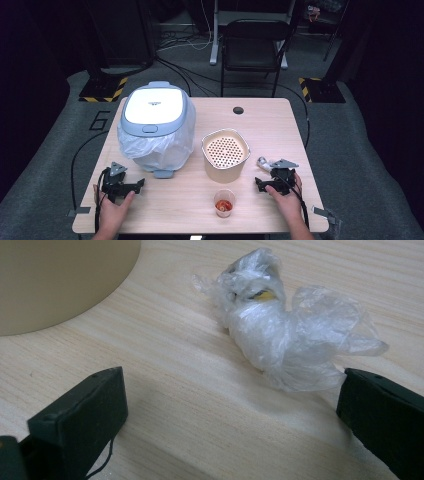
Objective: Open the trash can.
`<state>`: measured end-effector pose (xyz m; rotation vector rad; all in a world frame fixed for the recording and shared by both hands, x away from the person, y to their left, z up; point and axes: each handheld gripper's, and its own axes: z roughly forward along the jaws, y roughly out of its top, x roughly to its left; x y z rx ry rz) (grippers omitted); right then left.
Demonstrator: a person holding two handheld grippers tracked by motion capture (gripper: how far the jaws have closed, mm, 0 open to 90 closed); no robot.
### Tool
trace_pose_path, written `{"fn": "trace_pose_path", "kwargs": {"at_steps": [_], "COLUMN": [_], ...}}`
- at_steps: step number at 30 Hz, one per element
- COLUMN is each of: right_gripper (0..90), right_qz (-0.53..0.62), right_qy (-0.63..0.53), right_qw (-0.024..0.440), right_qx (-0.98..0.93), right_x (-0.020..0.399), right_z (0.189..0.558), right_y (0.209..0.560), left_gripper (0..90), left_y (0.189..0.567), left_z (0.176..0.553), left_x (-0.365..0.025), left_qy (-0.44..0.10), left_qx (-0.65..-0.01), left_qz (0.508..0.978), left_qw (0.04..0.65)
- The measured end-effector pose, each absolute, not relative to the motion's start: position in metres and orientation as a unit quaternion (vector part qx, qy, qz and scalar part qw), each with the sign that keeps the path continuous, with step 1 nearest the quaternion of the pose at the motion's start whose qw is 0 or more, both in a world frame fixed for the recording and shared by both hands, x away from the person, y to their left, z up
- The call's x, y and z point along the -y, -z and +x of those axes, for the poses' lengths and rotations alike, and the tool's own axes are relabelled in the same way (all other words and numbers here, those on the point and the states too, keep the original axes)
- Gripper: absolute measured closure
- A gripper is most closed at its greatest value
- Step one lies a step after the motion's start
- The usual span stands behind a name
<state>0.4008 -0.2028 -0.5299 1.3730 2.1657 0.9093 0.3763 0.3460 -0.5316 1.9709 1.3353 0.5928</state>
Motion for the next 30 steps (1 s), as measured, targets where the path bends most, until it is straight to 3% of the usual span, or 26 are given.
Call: {"fn": "trace_pose_path", "kwargs": {"at_steps": [24, 27, 30], "right_gripper": [0.0, 0.0, 0.0], "right_qz": [0.492, 0.493, 0.494], "right_qy": [-0.327, -0.327, -0.327], "right_qw": [0.209, 0.21, 0.209], "right_qx": [-0.779, -0.779, -0.778], "right_x": [0.2029, 0.2029, 0.2027], "right_z": [0.401, 0.401, 0.4008], "right_y": [0.53, 0.53, 0.5299], "left_gripper": [7.9, 10.6, 20.2], "left_y": [0.5315, 0.5306, 0.5307], "left_z": [0.3771, 0.3759, 0.3745], "left_x": [-0.3476, -0.3495, -0.3522], "left_qy": [-0.22, -0.221, -0.229], "left_qx": [-0.51, -0.509, -0.512], "left_qz": [0.758, 0.758, 0.749], "left_qw": [0.341, 0.343, 0.352]}}
